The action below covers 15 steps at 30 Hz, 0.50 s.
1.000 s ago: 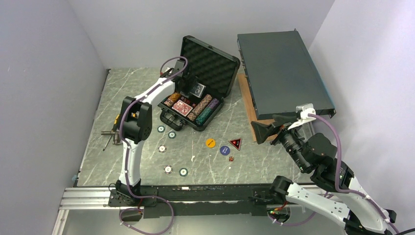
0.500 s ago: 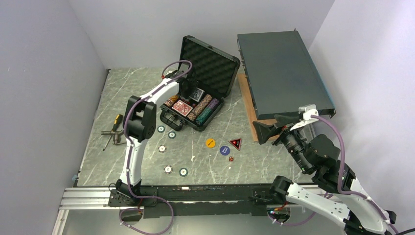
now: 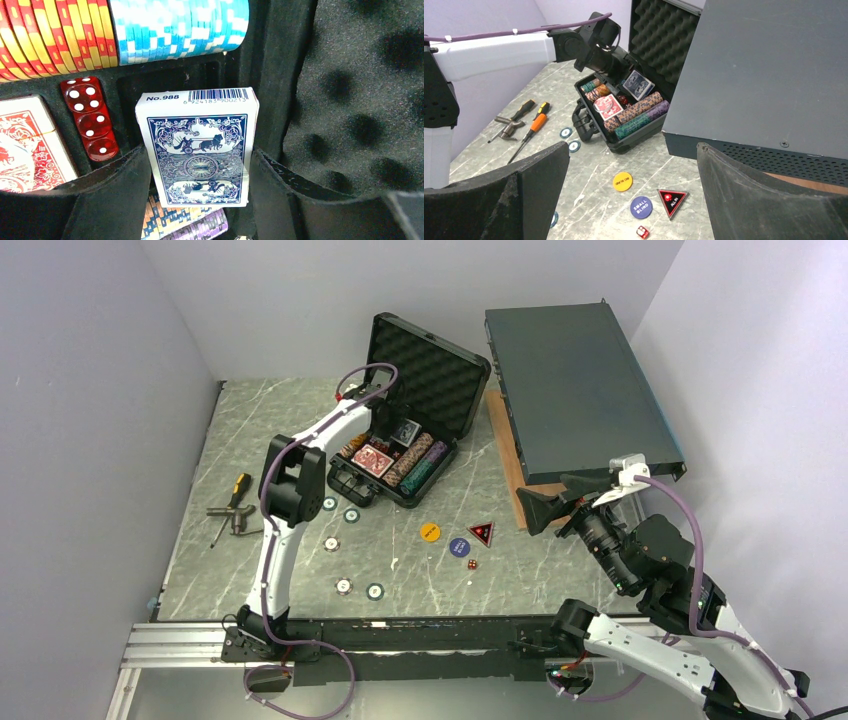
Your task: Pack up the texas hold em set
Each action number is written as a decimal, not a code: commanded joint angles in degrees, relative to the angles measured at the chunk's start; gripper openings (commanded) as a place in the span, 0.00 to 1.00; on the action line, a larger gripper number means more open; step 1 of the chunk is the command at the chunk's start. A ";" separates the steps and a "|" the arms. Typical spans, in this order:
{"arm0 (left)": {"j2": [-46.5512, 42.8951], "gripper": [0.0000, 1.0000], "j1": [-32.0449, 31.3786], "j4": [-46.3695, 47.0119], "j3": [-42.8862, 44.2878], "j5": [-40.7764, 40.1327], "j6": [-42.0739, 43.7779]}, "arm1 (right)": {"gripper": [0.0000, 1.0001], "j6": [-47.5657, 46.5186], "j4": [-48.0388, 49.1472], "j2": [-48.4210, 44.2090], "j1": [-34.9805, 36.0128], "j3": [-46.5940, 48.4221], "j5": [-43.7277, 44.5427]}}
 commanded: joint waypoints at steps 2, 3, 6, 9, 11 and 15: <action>-0.60 0.14 -0.43 -2.55 2.60 -1.88 -1.30 | 1.00 -1.14 0.86 -0.30 0.04 0.24 1.08; -0.68 0.15 -0.40 -2.80 2.53 -2.10 -1.25 | 1.00 -1.15 0.94 -0.37 0.02 0.24 1.07; -0.86 0.15 -0.30 -3.31 1.97 -2.44 -1.16 | 1.00 -1.05 0.77 -0.45 -0.01 0.32 0.99; -0.69 0.15 -0.11 -3.60 1.82 -2.20 -1.24 | 1.00 -1.01 0.62 -0.67 0.01 0.17 1.07; -0.74 0.15 0.16 -3.71 2.00 -2.34 -0.64 | 1.00 -0.97 0.52 -0.75 -0.01 0.15 1.16; -1.54 0.15 0.57 -4.53 1.58 -3.67 0.73 | 1.00 -0.85 0.34 -0.93 0.03 0.23 1.25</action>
